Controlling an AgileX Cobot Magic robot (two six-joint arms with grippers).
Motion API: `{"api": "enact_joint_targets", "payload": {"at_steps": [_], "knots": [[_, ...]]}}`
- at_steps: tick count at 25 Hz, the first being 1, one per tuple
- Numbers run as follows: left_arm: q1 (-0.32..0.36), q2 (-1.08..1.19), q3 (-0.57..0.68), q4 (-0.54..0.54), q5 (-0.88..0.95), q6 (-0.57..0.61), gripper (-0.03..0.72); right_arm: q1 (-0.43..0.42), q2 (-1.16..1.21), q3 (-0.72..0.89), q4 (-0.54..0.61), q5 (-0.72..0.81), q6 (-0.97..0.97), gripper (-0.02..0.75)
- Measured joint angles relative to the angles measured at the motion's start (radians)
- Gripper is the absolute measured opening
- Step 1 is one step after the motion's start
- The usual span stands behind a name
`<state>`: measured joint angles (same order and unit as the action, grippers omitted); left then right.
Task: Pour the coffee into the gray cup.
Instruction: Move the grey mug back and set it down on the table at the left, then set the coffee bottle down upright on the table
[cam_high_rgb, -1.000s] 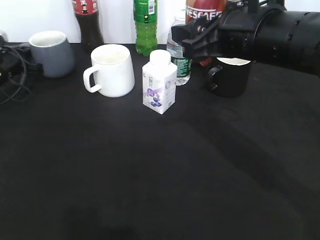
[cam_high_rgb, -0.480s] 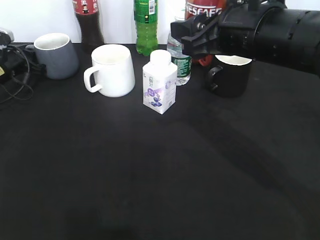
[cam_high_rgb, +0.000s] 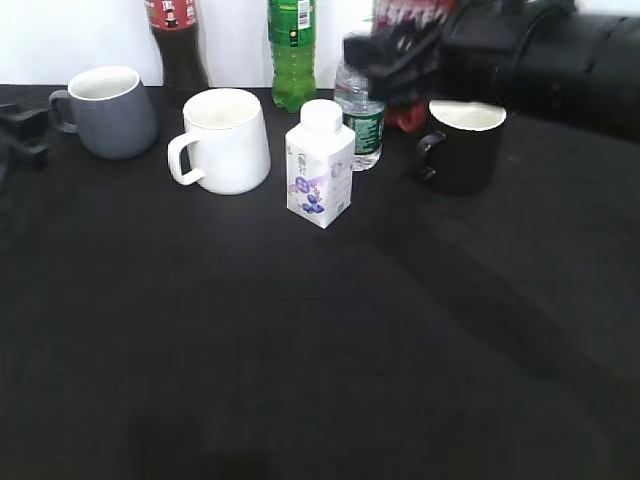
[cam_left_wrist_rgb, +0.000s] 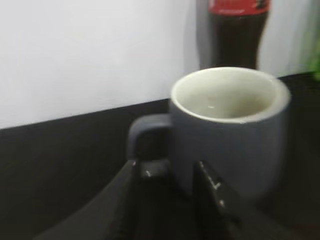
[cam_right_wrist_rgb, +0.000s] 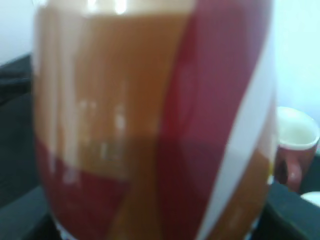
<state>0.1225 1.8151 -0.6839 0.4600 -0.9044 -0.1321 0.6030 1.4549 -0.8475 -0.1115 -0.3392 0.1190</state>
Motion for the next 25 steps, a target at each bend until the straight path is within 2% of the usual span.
{"api": "enact_joint_targets", "payload": {"at_steps": [3,5,9,12,18,25], "knots": [[0.000,-0.221,0.154,0.005,0.013,0.000,0.272,-0.044,-0.050,0.000,-0.001,0.061,-0.007,0.529],[-0.004,-0.399,0.206,0.016,0.096,-0.030,0.272,-0.146,-0.057,0.000,-0.009,0.108,-0.011,0.529],[-0.077,-0.618,0.209,0.021,0.277,-0.054,0.272,-0.369,-0.057,0.000,-0.038,0.112,-0.016,0.529],[-0.136,-0.679,0.210,0.021,0.352,-0.056,0.272,-0.468,-0.056,0.004,-0.039,0.037,-0.018,0.528],[-0.140,-0.702,0.210,0.019,0.359,-0.079,0.272,-0.580,0.140,0.004,-0.043,-0.164,-0.048,0.528],[-0.140,-0.702,0.210,0.019,0.359,-0.079,0.272,-0.602,0.450,-0.013,-0.100,-0.435,-0.008,0.528]]}}
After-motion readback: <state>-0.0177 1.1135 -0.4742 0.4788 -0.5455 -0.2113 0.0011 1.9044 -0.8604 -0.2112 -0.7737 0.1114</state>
